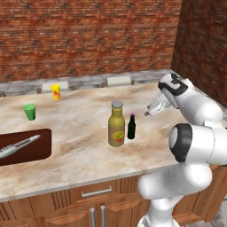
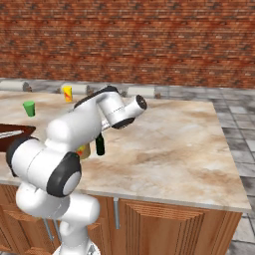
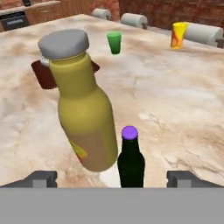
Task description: Place the drinks on the dining counter in a tight cluster.
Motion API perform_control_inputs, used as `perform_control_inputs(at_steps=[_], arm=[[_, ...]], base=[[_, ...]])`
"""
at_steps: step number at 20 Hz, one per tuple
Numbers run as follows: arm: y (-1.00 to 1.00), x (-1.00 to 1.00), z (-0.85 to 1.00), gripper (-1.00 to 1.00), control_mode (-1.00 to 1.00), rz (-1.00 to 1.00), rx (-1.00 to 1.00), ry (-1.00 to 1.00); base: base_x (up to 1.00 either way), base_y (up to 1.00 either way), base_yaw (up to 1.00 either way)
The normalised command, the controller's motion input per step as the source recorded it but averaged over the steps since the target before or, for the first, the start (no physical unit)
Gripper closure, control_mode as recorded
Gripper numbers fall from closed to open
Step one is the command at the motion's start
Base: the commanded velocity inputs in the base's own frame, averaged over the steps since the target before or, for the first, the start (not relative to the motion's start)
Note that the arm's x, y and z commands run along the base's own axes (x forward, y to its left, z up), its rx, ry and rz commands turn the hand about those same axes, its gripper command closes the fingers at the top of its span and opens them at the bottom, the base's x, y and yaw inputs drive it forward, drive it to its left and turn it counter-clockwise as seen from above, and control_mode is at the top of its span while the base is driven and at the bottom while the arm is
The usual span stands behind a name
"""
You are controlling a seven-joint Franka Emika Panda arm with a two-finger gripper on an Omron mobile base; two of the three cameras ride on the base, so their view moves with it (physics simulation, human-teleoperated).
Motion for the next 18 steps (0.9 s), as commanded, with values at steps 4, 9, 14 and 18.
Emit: perform_control_inputs(at_steps=[4, 9, 14, 18], arm=[[0.37, -0.01, 0.56, -1.0, -1.0, -0.26, -0.36, 0.23], [0.4, 0.0, 0.37, -1.0, -1.0, -0.33, -0.37, 0.23], [0.07, -0.03, 0.19, -1.0, -1.0, -0.37, -0.31, 0.1], [-0.08, -0.06, 0.3, -1.0, -1.0, -0.27, -0.01, 0.05]], base=[[0.0, 0.0, 0.0], [0.0, 0.0, 0.0], [0.0, 0.0, 0.0], [0.0, 0.0, 0.0]])
